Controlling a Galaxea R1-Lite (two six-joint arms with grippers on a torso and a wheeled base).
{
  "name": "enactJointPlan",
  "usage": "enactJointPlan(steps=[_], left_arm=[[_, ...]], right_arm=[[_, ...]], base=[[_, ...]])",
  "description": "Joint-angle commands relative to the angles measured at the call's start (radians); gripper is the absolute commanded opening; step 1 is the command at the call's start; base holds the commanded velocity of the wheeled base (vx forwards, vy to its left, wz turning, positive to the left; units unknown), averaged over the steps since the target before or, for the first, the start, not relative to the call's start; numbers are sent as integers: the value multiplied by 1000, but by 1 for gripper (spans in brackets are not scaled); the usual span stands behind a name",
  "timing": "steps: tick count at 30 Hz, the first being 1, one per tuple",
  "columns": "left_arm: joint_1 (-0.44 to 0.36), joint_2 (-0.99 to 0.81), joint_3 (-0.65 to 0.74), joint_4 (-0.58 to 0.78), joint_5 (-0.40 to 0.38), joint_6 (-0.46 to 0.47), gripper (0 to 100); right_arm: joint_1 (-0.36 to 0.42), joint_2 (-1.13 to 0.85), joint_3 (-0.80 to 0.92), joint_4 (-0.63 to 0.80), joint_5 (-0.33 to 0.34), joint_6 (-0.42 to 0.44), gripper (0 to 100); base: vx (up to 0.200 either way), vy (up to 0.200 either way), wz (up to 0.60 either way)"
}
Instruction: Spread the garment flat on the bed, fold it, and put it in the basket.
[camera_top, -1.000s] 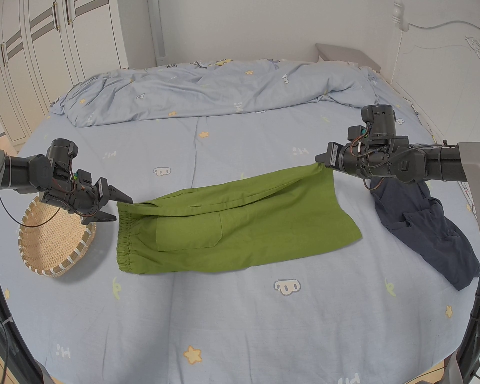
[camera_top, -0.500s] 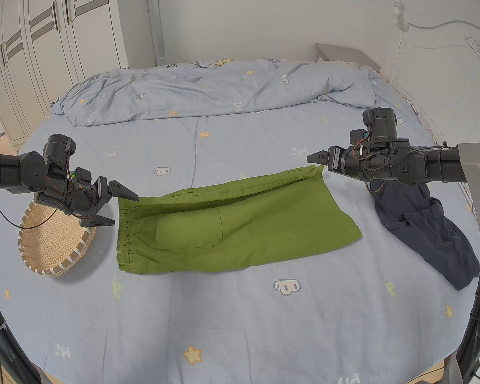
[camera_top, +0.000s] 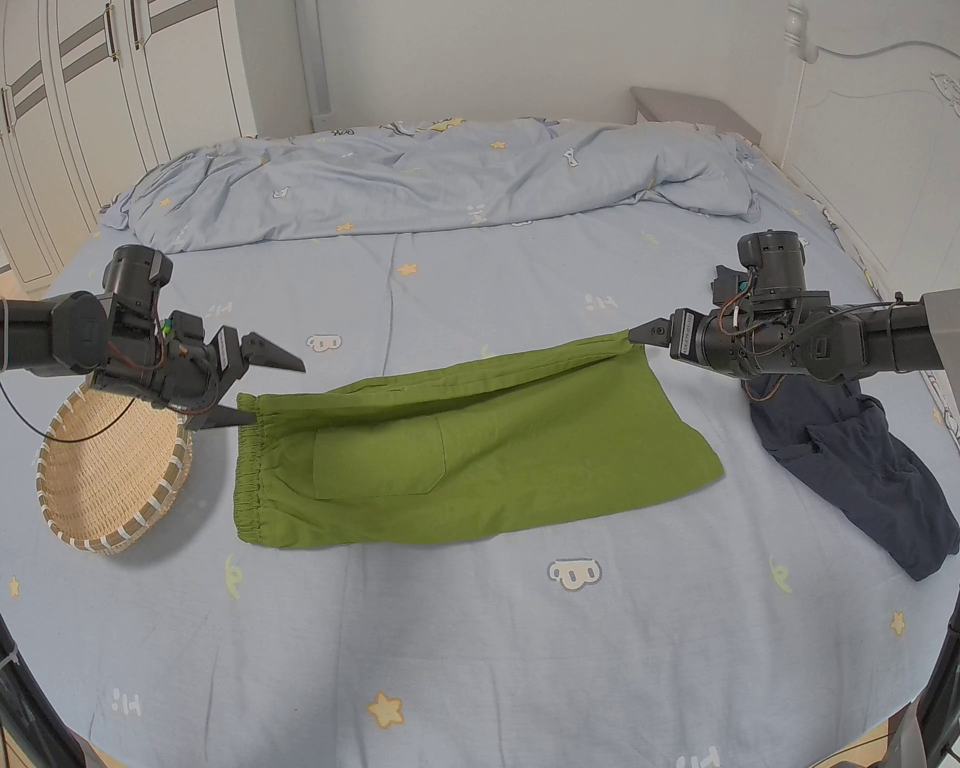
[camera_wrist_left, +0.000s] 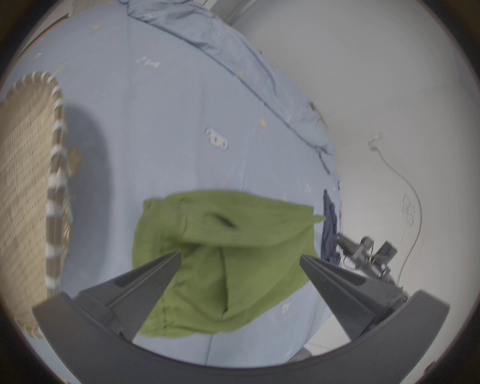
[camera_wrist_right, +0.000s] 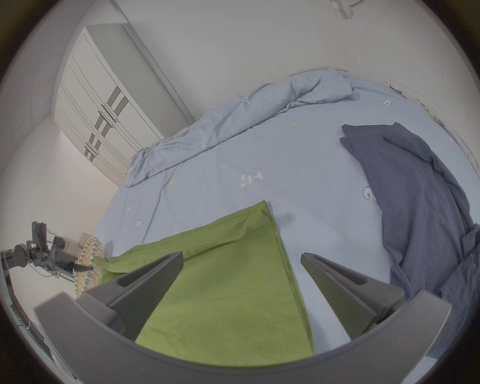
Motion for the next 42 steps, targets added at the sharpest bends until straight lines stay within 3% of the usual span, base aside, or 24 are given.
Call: enactJointPlan(steps=[1, 6, 10, 20, 21, 25, 30, 35, 36, 42], left_arm=[[-6, 191, -203, -75, 9, -128, 100], [6, 283, -306, -82, 27, -185, 100], [6, 342, -368, -82, 96, -183, 100], [5, 314, -410, -66, 99, -193, 100], [3, 202, -333, -55, 93, -190, 100], [9, 50, -174, -62, 88, -179, 100], [26, -77, 99, -157, 88, -131, 100], [60, -134, 277, -252, 87, -61, 100], [69, -143, 363, -304, 76, -41, 100], [98, -140, 426, -388, 79, -18, 100]], right_arm=[[-2, -79, 65, -8, 6, 3, 100], [-6, -113, 91, -8, 6, 5, 100], [-34, -145, 114, -9, 19, 9, 100], [-54, -153, 145, -24, 89, 57, 100], [-91, -151, 143, -24, 142, 87, 100], [-137, -153, 143, -17, 253, 147, 100], [-207, -148, 166, -3, 385, 146, 100], [-221, -127, 140, 3, 409, 140, 100], [-224, -122, 132, 5, 409, 138, 100], [-215, -119, 143, 8, 409, 138, 100]], base=[[0, 0, 0], [0, 0, 0], [0, 0, 0], [0, 0, 0], [0, 0, 0], [0, 0, 0], [0, 0, 0], [0, 0, 0], [0, 0, 0], [0, 0, 0]])
